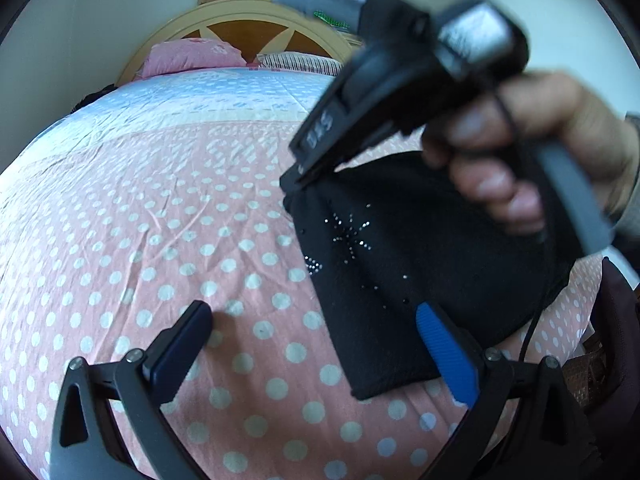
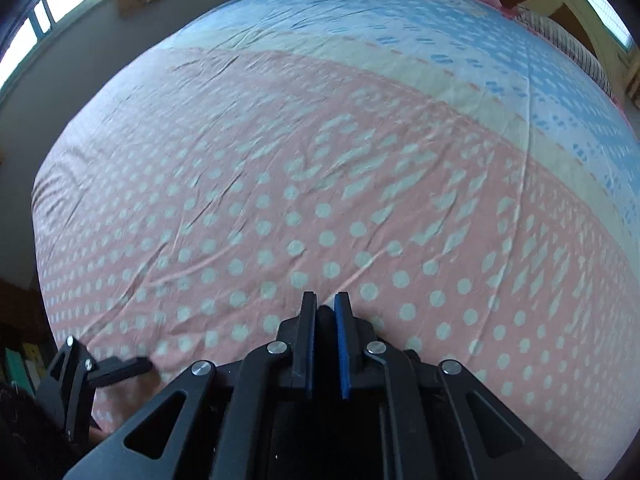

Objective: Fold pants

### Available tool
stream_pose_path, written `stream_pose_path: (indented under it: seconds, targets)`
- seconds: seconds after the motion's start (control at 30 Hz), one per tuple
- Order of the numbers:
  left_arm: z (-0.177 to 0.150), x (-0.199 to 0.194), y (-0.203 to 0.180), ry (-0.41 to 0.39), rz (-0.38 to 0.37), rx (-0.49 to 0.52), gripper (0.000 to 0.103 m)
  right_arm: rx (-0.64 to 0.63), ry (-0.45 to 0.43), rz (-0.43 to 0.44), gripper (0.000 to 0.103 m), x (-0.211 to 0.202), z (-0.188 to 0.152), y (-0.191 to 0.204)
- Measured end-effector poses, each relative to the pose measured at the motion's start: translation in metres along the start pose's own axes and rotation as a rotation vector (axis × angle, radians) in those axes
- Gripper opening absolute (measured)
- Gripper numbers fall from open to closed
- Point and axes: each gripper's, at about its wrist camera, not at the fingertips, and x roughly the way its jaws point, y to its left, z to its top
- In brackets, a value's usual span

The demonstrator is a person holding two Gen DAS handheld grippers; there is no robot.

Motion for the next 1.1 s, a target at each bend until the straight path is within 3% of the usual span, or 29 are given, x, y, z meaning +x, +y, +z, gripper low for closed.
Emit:
stream_pose_path:
  seconds: [0.1,0.17,0.23,0.3,0.37,0.53,0.7,0.83,1.1]
  targets:
    - [0.001,-0.002,0.002,-0.003,-0.002,0.0,0.103,-0.006,-0.038,-0.016,0.009,-0.009,-0.002,0.002]
    - [0.001,-0.004,0.003,-0.006,-0.007,-0.002,0.103,-0.009,-0.083,0.02,0.01,-0.026,-0.005,0.004]
    - [0.001,-0.007,0.01,-0.01,-0.024,-0.035,0.103,0.011,-0.125,0.057,0.02,-0.044,-0.007,-0.001]
    - [0.003,-0.012,0.017,-0.016,-0.03,-0.08,0.103,0.035,-0.206,0.068,0.037,-0.07,-0.016,-0.007]
    - [0.005,-0.017,0.023,-0.031,-0.008,-0.11,0.103,0.068,-0.267,0.096,0.042,-0.094,-0.03,-0.013]
    - [0.002,-0.014,0.031,-0.01,0.073,-0.102,0.103,0.087,-0.293,0.162,0.042,-0.11,-0.072,-0.012]
    - [0.001,-0.015,0.029,-0.007,0.076,-0.107,0.103,0.136,-0.187,0.127,0.042,-0.055,-0.108,-0.016]
    - [0.008,-0.015,0.036,-0.003,0.086,-0.123,0.103,0.173,-0.258,0.175,0.042,-0.056,-0.119,-0.026]
    - [0.025,-0.011,0.042,-0.013,0.109,-0.118,0.103,0.102,-0.366,0.0,0.043,-0.116,-0.162,-0.022]
